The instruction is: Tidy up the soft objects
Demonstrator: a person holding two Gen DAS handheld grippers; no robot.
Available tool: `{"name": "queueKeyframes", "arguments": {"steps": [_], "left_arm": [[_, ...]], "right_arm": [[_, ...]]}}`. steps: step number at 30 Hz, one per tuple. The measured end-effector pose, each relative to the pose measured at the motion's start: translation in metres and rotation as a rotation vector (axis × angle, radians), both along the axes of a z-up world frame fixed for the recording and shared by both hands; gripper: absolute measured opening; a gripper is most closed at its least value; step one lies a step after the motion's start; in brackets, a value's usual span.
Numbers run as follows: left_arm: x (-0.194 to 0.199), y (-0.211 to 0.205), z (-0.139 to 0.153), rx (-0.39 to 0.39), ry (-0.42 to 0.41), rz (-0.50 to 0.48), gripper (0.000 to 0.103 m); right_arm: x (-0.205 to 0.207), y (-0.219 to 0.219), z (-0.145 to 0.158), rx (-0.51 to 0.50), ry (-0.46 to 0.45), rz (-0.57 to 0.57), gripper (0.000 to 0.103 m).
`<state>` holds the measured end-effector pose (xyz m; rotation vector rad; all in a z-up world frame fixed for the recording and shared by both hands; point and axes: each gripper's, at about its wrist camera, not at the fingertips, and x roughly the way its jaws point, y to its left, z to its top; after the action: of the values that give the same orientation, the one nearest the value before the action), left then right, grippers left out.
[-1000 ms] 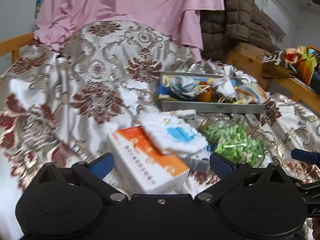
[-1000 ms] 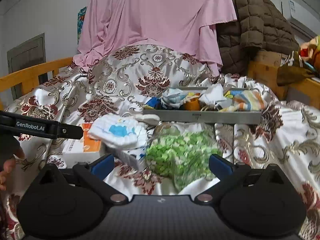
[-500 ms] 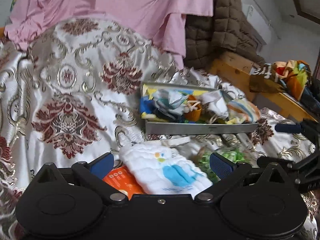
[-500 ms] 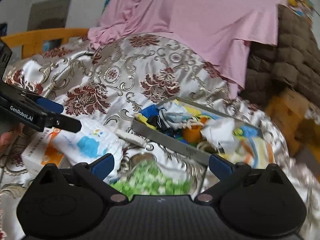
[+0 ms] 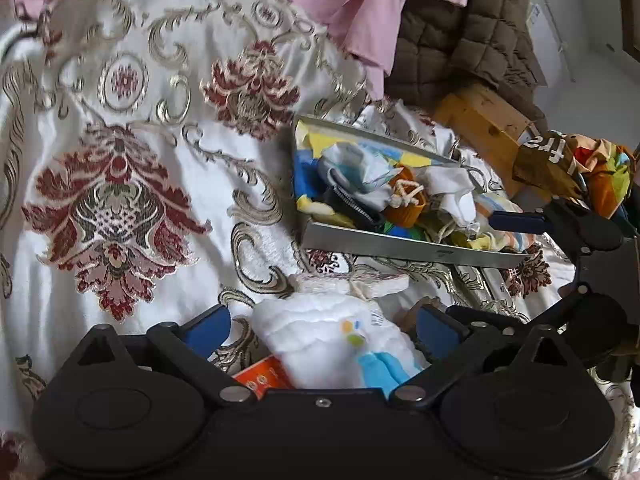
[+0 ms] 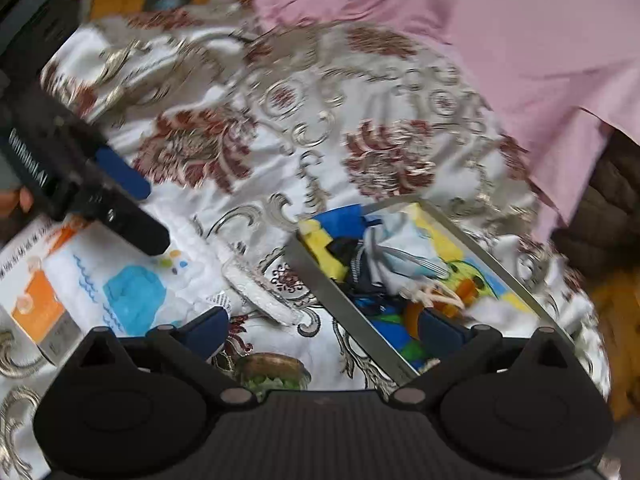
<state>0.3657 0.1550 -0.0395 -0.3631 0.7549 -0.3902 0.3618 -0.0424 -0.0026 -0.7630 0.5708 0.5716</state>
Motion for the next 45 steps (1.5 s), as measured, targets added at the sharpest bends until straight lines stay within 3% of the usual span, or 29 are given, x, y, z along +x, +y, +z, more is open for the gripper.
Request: {"name": "queueKeyframes", "arguments": {"steps": [8,15,23,33,45], "left_arm": [[0.018,0.009,-0.010,-0.026,0.093,-0.036,0.088],[0.022,0.016,-0.014,-0.078,0.119,-0.037,0.071],[0.021,0.012,-0.017,-0.111,0.130,-0.071,0.060],[0.019,0.012,-0.014,-0.117,0.106,-0.087,0.049],[0.013,0.002,-0.009,-0.126,0.075,-0.180,0.048]], "right_arm": [[0.021,0.025,-0.017,-0.144,0.011,0.098,0.100],[0.037,0.040,-0.033,-0.241,0.013,0.159,0.086],[0.045,0.057,-0.044,-0.306,0.025,0.237,0.067],[0.060,0.076,-0.052,-0.320,0.036,0.256,0.040],[0.067,0.077,-0.047,-0.271,0.084,0.218,0.027]]}}
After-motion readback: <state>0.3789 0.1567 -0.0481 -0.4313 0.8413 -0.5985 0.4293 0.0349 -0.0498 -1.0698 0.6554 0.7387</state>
